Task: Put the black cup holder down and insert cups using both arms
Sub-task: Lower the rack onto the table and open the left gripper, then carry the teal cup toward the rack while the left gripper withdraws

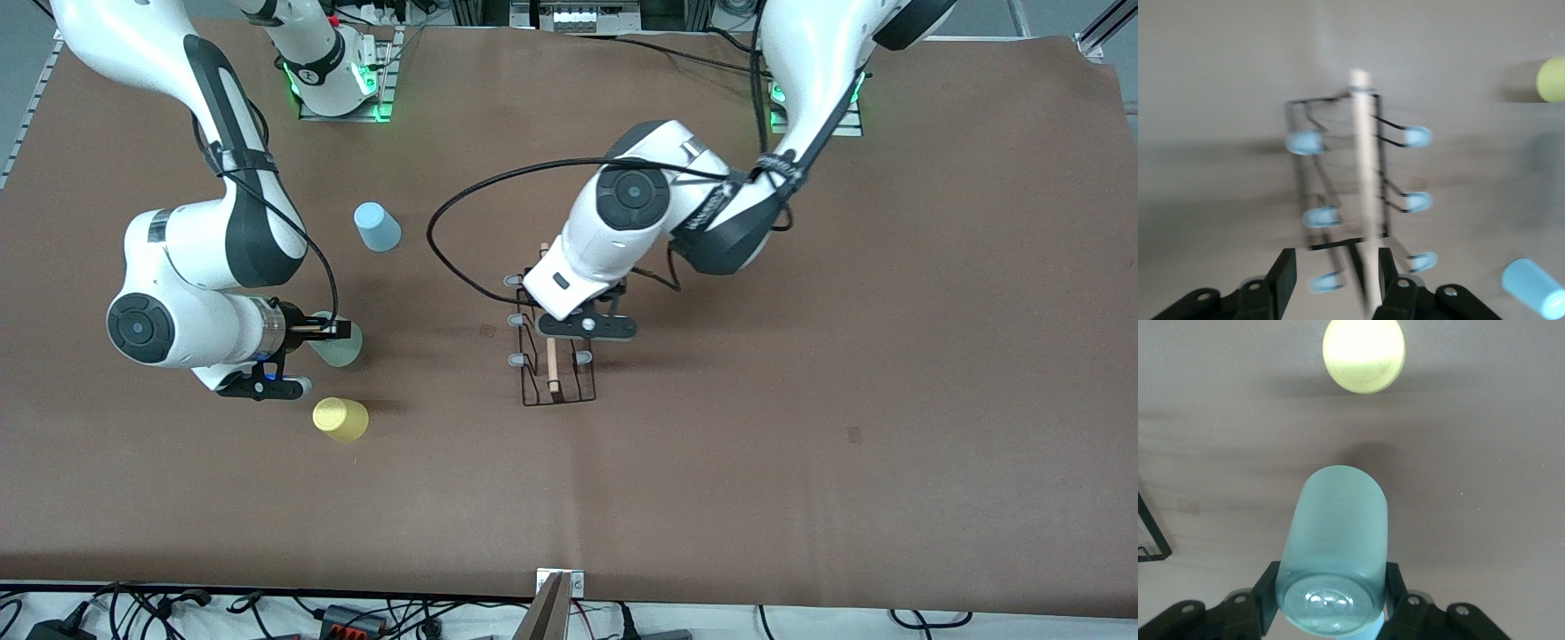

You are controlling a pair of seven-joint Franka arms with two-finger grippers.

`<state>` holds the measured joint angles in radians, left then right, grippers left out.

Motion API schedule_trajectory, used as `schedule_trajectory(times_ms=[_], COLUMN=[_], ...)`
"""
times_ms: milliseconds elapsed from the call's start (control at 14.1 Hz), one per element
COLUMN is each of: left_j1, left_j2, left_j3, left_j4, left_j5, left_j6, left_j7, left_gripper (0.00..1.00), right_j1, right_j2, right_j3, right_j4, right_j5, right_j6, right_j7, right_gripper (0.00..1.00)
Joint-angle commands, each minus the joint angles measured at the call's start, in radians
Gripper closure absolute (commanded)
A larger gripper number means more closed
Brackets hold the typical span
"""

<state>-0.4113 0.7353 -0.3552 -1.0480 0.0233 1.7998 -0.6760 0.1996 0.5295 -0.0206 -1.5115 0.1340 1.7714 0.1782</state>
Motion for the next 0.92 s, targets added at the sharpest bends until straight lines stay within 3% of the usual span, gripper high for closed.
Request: schedule_trajectory(times_ms=[0, 71, 427, 640, 854], left_j1=[0.138, 0.166, 0.345, 0.382, 0.477], left_j2=[-0.074, -0.095, -0.143, -0.151, -0.233], left_j3=[-0.010, -0.008, -0.005, 0.002, -0.001], left_j4=[-0.003, -0.006, -0.006, -0.007, -0.006], left_j5=[0.004, 0.013, 0.015, 0.017, 0.009], left_j6=[-0.163, -0.221, -0.376, -0.437, -0.552], left_j7=[0.182, 0.247, 0.306, 0.395, 0.398], left_gripper=[0.17, 0.00, 0.00, 0.00, 0.00], right_j1=[0.029, 0.035, 0.064, 0.089, 0.153], right_j2=[-0.040, -0.045, -0.045, -0.045, -0.011], right_j3=[0.034, 0.059, 0.181, 0.261, 0.263], right_j4=[0.013, 0.014, 0.079, 0.079, 0.079], right_j5=[0.025, 0.045, 0.153, 0.167, 0.164], right_j6=[-0.021, -0.021, -0.021, -0.012, -0.007], right_j7=[0.093, 0.142, 0.328, 0.476, 0.532], right_gripper=[0.68, 0.68, 0.68, 0.68, 0.68])
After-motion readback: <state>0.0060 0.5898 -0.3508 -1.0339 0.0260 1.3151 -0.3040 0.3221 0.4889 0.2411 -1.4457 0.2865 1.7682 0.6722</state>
